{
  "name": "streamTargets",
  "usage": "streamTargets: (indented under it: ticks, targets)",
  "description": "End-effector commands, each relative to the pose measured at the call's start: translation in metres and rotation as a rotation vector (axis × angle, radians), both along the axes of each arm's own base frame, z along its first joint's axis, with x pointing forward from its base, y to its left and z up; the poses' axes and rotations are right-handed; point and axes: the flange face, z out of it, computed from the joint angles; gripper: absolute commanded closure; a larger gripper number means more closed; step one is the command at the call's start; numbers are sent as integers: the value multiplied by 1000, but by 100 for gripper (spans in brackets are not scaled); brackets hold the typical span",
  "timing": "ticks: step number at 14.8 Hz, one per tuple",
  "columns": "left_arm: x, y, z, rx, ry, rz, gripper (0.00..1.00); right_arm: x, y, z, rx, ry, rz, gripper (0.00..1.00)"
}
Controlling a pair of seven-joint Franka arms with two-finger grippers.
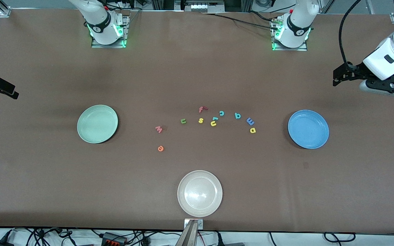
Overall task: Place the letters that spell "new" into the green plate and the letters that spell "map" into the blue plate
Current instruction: 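Reach the right gripper to the orange e while the left gripper reaches the yellow d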
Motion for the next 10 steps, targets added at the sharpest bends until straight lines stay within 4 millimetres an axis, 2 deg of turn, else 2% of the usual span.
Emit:
streamTargets:
  ticks: [1, 6, 8, 10]
  targets:
    - [-3, -2, 8, -2, 2, -6, 0, -4, -4, -1, -10, 0, -8, 0]
    - [-3, -2, 8, -2, 2, -6, 0, 1, 1, -7, -11, 7, 1, 0]
    - [-2, -2, 7, -2, 3, -6, 0, 9, 6, -25, -10, 35, 10, 0]
    - [0, -2, 3, -2, 13, -10, 0, 23, 29, -47, -11, 47, 49, 0]
